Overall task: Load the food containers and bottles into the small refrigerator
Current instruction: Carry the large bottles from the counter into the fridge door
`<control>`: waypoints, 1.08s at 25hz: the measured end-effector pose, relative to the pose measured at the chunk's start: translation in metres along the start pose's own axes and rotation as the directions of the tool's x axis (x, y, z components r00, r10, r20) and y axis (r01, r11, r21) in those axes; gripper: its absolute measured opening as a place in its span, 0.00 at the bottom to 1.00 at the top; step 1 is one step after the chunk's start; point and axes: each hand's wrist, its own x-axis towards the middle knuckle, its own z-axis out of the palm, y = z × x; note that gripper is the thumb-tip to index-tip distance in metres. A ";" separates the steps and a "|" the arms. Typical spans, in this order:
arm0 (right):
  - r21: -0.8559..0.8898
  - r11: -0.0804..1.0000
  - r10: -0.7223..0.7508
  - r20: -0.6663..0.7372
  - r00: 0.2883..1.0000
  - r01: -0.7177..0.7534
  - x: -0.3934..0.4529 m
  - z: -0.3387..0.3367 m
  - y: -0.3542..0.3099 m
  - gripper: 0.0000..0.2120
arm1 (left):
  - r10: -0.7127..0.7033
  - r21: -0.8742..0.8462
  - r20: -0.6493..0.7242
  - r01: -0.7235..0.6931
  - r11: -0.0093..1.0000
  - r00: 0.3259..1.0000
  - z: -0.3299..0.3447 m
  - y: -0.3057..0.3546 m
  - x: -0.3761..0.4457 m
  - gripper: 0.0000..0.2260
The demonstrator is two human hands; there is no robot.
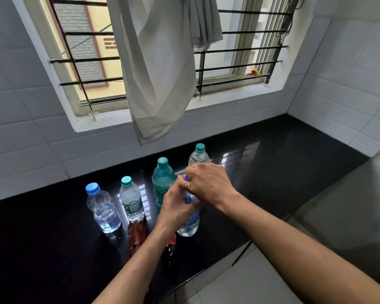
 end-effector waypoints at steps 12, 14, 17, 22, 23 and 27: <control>0.176 0.959 0.211 0.094 0.973 -0.224 0.049 -0.043 0.076 0.09 | -0.038 0.031 0.158 0.034 0.999 0.987 -0.096 0.077 0.082 0.28; 0.186 0.967 0.132 0.207 0.969 -0.172 0.063 -0.043 0.083 0.14 | -0.050 0.318 0.306 -0.053 0.947 0.951 -0.086 0.086 0.119 0.29; 0.128 0.984 0.089 0.265 0.960 -0.127 0.079 -0.036 0.082 0.18 | -0.195 0.550 0.452 -0.100 0.829 0.870 -0.054 0.074 0.153 0.34; -0.032 0.994 0.110 0.222 0.969 -0.105 0.086 -0.025 0.078 0.11 | -0.172 0.681 0.405 -0.171 0.712 0.898 -0.029 0.052 0.165 0.27; -0.071 0.992 0.121 0.232 0.965 -0.107 0.085 -0.025 0.077 0.13 | -0.170 0.679 0.396 -0.163 0.716 0.902 -0.030 0.050 0.164 0.27; -0.070 0.995 0.080 0.246 0.966 -0.064 0.085 -0.034 0.083 0.22 | -0.191 0.674 0.408 -0.154 0.722 0.893 -0.032 0.044 0.165 0.28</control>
